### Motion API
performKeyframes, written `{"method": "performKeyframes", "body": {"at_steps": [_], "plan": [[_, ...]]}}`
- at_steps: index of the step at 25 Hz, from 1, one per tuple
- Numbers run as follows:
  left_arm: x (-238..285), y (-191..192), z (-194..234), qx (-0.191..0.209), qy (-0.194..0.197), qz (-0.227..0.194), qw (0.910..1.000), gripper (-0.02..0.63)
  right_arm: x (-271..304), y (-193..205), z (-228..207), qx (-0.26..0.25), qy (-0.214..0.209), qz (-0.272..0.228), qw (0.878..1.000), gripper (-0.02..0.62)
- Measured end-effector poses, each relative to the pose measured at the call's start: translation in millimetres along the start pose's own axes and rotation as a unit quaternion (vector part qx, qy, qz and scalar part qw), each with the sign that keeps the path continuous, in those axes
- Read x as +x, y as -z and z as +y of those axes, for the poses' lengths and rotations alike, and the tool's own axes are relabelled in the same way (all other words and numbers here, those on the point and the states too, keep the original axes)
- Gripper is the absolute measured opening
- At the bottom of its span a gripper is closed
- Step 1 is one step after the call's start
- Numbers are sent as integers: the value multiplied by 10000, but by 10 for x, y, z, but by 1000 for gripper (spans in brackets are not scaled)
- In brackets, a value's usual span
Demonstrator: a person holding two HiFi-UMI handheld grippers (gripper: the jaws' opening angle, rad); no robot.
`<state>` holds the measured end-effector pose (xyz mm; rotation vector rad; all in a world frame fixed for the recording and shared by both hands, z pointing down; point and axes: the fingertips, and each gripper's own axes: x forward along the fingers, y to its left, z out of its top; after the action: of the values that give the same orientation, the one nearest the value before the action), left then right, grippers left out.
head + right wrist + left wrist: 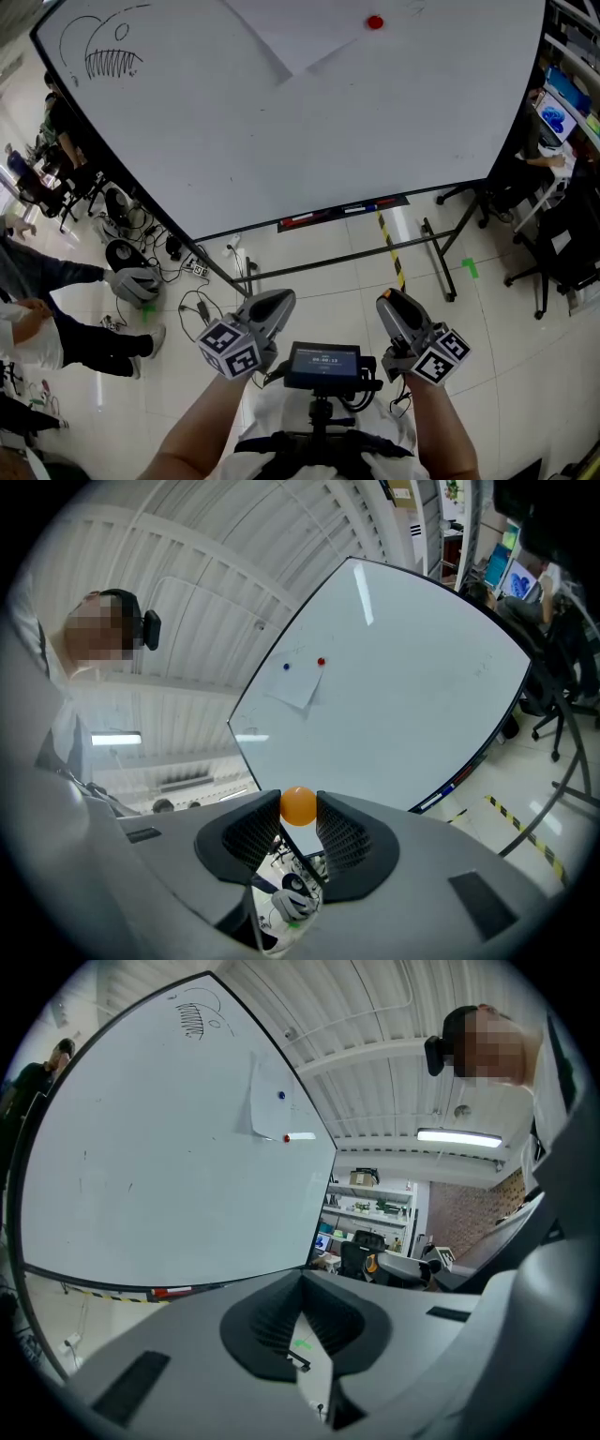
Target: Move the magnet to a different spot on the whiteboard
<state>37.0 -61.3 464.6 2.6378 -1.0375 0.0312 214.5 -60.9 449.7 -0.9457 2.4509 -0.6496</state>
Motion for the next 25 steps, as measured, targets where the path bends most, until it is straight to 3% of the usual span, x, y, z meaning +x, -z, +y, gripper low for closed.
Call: {"method": "performKeyframes", "body": {"at_steps": [6,18,25], "plan": [[-56,3,-18,-74,-39,44,10000,34,2,-35,20,-106,57,62,9999,135],[-45,-279,124,126,-202,-74,9997,34,558,-650,85,-1132,-267,262,9929,135],[-201,-340,426,58,-380,-165,9991,34,1131,-735,316,-1702,-429,445,9835,135]]}}
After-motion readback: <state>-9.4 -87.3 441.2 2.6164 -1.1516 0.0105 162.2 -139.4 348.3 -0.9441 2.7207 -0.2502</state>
